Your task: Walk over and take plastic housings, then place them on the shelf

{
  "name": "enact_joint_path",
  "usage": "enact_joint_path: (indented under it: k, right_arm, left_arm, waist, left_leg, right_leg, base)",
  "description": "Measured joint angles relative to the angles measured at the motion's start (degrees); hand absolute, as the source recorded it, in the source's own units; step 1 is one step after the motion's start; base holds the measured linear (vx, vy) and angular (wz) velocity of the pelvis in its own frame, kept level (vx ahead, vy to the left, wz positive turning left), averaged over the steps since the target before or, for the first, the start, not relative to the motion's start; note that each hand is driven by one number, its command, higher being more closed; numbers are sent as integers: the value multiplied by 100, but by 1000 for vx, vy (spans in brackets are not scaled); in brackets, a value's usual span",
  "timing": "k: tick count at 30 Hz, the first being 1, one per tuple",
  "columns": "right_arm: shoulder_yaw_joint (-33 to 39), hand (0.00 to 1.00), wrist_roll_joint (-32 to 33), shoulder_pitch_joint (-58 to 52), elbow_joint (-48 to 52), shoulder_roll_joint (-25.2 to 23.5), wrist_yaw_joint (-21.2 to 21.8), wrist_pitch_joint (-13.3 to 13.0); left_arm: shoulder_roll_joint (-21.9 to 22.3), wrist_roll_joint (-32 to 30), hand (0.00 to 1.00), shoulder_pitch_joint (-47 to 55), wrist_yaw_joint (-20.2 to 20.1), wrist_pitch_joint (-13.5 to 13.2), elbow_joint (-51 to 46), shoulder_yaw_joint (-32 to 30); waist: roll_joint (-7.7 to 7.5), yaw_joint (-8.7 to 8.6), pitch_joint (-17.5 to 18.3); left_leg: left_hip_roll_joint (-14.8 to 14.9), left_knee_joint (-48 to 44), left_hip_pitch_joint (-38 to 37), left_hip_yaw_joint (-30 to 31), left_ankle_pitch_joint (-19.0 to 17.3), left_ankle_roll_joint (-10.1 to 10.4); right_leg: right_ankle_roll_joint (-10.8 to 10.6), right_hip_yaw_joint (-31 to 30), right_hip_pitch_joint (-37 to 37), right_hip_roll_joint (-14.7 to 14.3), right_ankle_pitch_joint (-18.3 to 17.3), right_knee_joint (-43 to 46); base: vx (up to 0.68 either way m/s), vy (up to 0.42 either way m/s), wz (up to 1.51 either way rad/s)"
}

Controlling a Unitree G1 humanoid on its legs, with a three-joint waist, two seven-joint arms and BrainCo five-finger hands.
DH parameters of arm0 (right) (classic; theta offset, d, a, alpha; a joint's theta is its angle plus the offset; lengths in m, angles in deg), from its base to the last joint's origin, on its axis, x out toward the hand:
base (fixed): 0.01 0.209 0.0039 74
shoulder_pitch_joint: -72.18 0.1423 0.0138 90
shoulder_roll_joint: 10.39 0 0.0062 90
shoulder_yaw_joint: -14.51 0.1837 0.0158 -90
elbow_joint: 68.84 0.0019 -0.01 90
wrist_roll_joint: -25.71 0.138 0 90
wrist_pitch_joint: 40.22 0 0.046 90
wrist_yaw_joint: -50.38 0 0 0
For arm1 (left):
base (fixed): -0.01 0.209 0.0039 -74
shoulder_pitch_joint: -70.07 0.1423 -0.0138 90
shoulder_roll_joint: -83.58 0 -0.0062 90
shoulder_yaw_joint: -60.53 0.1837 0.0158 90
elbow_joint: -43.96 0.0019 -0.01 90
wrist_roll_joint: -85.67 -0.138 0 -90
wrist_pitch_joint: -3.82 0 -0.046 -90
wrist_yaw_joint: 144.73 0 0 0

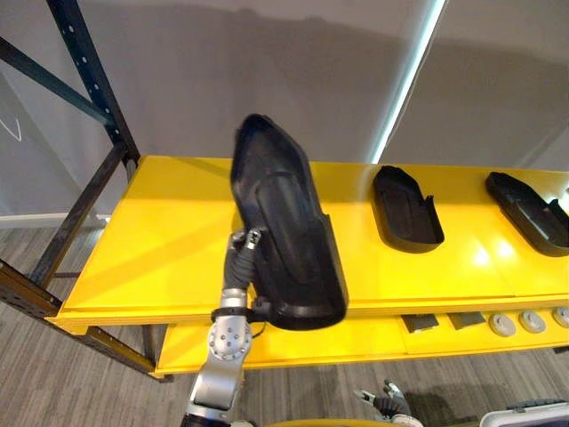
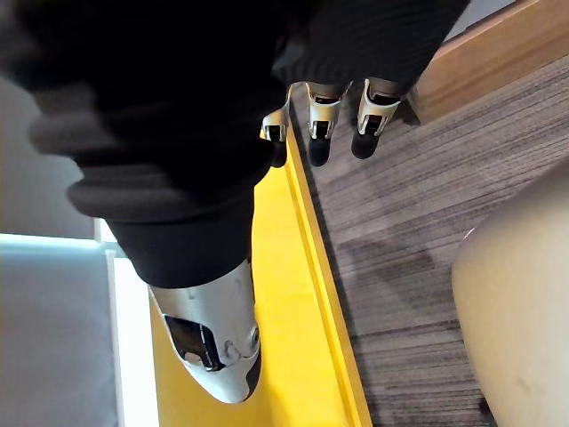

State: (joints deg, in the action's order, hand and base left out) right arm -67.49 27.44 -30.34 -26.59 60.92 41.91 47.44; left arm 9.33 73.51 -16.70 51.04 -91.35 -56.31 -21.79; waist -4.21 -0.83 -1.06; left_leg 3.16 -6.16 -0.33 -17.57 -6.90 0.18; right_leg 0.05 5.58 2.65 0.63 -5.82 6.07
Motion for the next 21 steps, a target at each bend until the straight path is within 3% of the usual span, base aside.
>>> enact_joint_path:
  k: [4, 7, 18, 21]
  right_arm:
    - [-4, 0, -35, -31, -12, 57, 110, -7]
    - [-8, 0, -70, 6, -15, 75, 136, -28]
    - [-5, 0, -214, 99, 16, 102, 144, -108]
    - [-9, 0, -232, 132, 136, 108, 196, -100]
  left_arm:
    - [-329, -49, 100, -701, 237, 93, 479, -561]
    - [-613, -223, 100, -1048, 378, 222, 836, -831]
    - [-973, -380, 100, -2135, 439, 554, 1786, -986]
    - [-1174, -379, 100, -2513, 438, 660, 2055, -1010]
  waist:
    - [36, -24, 117]
    - [55, -138, 143]
    - [109, -268, 104]
    - [184, -284, 11]
  left_leg:
    - [-4, 311, -50, -13, 172, 24]
    - [-1, 538, -38, -68, 332, 78]
    - [113, 589, 393, -300, 517, 63]
    - [217, 504, 593, -330, 517, 62]
  right_leg:
    - [47, -130, -66, -58, 72, -73]
    - [66, -257, -169, -114, 138, -167]
    - [107, -601, -651, -267, 457, -391]
    - [64, -795, -835, -350, 686, -400]
  base:
    - [-32, -24, -3]
    - [-14, -37, -14]
    - [-2, -14, -15]
    - [-26, 29, -9]
